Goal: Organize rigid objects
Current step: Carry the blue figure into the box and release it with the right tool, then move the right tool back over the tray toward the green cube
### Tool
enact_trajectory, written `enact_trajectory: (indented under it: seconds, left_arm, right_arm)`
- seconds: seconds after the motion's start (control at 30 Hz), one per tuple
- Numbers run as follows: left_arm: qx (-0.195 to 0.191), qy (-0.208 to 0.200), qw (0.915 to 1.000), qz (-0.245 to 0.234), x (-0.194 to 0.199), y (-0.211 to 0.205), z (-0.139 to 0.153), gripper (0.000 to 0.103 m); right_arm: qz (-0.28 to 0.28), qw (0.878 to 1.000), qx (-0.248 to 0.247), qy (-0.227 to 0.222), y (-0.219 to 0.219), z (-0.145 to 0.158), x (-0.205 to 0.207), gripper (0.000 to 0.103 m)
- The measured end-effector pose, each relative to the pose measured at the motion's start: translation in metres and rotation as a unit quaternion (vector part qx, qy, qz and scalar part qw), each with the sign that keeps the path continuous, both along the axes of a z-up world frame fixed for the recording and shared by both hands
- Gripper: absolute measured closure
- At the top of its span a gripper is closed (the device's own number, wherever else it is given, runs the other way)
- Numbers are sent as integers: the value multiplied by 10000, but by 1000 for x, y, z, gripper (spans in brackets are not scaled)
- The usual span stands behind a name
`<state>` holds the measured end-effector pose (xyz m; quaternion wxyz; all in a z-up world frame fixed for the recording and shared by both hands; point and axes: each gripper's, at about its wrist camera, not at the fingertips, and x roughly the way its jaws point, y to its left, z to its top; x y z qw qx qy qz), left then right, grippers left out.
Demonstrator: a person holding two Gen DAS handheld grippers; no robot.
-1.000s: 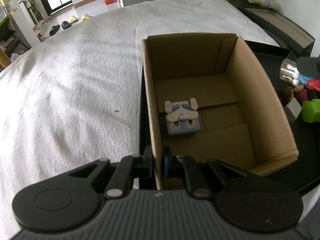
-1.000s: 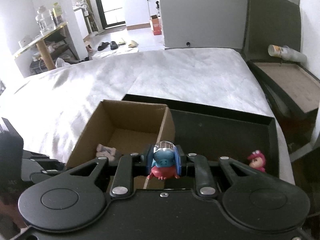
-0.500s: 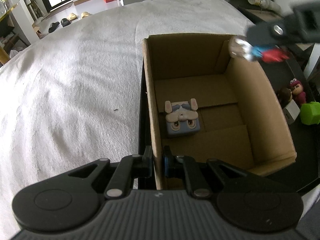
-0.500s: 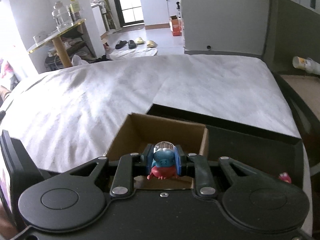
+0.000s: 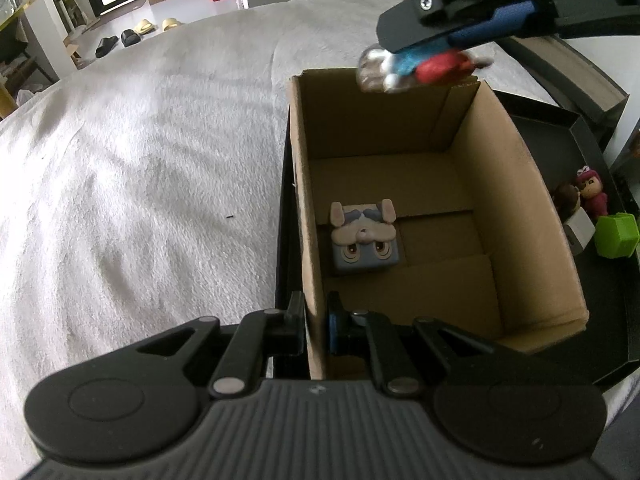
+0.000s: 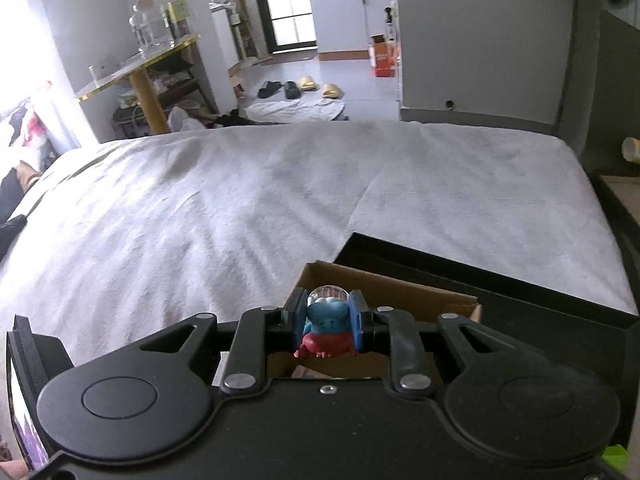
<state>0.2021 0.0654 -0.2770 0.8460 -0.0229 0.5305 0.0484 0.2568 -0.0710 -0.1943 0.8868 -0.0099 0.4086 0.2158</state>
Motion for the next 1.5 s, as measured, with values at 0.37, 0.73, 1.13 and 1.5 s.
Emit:
enact_trajectory:
  seconds: [0.37,0.73,1.13,1.5]
  left_arm:
    - [108,52,9999,15,1,-2,-1,93]
    - [204,87,9997,123,2,-7,-1,93]
    - [196,45,9996,213,2,-7,1,93]
    - [240,49,9992,321,3,-8,0,93]
  right_arm:
    - [-415,9989,180,86,-47,7,-16,72]
    - [-778,9966,196,208,-93,7,-48,62]
    - [-1287,9907,341,282,-141,7,-64,57]
    - [-1681,9846,341,335,-181,0,-77,51]
